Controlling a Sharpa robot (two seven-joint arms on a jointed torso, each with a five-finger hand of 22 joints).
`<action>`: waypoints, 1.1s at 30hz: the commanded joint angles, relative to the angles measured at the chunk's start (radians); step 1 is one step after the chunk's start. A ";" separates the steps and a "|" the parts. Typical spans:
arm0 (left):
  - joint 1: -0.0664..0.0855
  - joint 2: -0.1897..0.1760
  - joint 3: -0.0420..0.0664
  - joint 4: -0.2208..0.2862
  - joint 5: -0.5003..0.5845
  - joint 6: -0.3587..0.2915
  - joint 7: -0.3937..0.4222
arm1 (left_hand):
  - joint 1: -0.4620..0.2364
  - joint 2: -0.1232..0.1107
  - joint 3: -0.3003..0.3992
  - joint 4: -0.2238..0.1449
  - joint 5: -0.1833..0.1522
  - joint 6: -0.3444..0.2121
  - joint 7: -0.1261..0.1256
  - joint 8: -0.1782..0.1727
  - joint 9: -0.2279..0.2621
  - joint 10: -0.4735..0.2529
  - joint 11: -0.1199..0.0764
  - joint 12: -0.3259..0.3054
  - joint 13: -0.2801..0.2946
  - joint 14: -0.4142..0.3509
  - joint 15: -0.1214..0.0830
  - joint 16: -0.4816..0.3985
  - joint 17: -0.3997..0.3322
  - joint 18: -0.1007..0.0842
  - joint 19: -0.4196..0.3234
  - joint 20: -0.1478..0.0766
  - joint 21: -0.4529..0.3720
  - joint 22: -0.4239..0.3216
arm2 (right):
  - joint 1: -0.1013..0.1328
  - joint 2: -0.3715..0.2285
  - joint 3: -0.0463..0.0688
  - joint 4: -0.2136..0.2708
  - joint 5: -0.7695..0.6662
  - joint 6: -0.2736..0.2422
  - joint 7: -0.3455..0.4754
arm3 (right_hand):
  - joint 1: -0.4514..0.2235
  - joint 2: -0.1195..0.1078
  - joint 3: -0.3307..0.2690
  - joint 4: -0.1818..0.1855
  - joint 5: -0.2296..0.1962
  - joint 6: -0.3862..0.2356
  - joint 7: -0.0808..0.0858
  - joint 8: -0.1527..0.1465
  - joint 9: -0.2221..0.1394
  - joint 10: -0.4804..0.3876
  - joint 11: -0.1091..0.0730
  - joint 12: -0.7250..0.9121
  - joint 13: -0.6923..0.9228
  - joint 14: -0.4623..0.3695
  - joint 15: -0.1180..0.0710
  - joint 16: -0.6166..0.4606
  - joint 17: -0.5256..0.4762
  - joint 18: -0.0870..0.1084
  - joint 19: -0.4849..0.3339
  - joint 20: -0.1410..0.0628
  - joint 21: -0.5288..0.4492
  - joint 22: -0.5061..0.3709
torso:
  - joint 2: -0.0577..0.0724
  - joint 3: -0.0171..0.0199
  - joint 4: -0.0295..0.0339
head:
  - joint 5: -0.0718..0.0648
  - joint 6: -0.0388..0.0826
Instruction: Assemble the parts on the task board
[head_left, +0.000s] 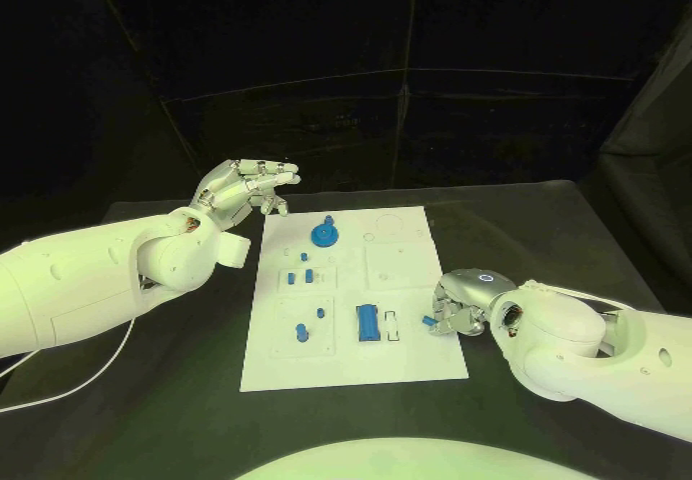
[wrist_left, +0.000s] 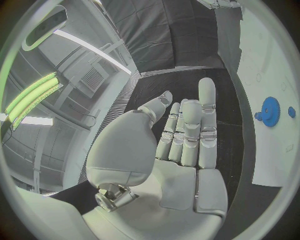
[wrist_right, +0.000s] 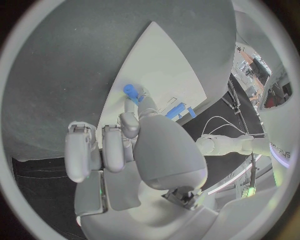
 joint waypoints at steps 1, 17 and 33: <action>0.001 0.000 0.001 0.001 0.003 0.012 0.008 | -0.001 0.007 -0.008 -0.001 -0.003 0.000 -0.003 0.005 0.000 0.005 0.001 0.007 0.000 -0.008 -0.002 -0.003 -0.002 0.014 0.002 -0.002 -0.007 -0.002 | -0.012 0.000 -0.011 -0.009 -0.046 0.051 -0.053 | 0.045 0.040 0.026 -0.003 0.044 0.006 0.001 -0.004 0.003 -0.002 0.000 -0.006 -0.001 0.048 -0.004 -0.003 0.001 -0.006 0.014 -0.008 -0.005 0.151 | -0.001 0.0000 0.0003 | 0.001 0.000; -0.001 0.003 0.000 -0.003 0.003 0.013 0.008 | -0.001 0.007 -0.008 -0.001 -0.003 0.000 -0.003 0.005 0.000 0.005 0.001 0.007 0.000 -0.008 -0.002 -0.003 -0.002 0.014 0.002 -0.002 -0.007 -0.002 | -0.011 -0.020 -0.010 0.052 0.019 -0.135 -0.048 | -0.062 -0.035 0.152 0.070 0.171 0.019 -0.004 -0.034 0.004 0.015 -0.003 0.003 0.008 0.052 -0.006 0.003 0.018 -0.010 0.026 -0.009 0.004 0.165 | -0.001 0.0000 0.0010 | 0.004 0.006; -0.001 0.003 0.000 -0.001 0.003 0.013 0.008 | -0.001 0.007 -0.008 -0.001 -0.003 0.000 -0.003 0.005 0.000 0.005 0.001 0.007 0.000 -0.008 -0.002 -0.003 -0.002 0.014 0.002 -0.002 -0.007 -0.002 | -0.011 0.009 -0.009 0.055 0.200 -0.280 -0.010 | -0.121 -0.100 0.246 0.127 0.205 0.030 -0.006 -0.040 0.015 0.027 -0.003 0.014 0.018 0.054 -0.007 0.006 0.026 -0.011 0.028 -0.010 0.006 0.169 | 0.002 -0.0007 0.0006 | 0.010 0.004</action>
